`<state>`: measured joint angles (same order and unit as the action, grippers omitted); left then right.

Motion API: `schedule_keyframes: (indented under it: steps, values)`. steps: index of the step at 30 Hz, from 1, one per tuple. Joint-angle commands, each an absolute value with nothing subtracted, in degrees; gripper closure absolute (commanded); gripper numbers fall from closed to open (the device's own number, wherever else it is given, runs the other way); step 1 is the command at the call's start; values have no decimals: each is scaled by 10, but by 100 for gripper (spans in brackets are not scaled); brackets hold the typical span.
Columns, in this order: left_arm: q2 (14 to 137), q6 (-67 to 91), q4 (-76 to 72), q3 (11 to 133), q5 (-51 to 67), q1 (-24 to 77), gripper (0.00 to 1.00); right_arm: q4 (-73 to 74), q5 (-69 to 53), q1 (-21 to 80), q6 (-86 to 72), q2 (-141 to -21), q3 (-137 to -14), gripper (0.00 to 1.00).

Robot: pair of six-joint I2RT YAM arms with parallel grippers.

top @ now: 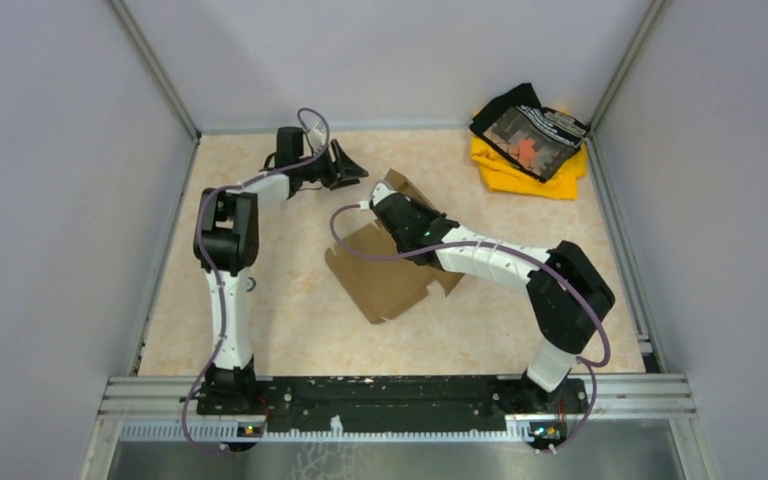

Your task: Fold the paper box

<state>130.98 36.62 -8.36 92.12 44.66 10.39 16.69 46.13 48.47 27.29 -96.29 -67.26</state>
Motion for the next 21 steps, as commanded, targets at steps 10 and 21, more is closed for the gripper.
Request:
schedule_keyframes:
  steps: [10, 21]
  values:
    - [1344, 306, -114, 953, 483, 147, 42, 114, 501, 514, 303, -989, -669, 100]
    - [1290, 333, -248, 814, 514, 151, 41, 115, 534, 523, 319, -982, -658, 100]
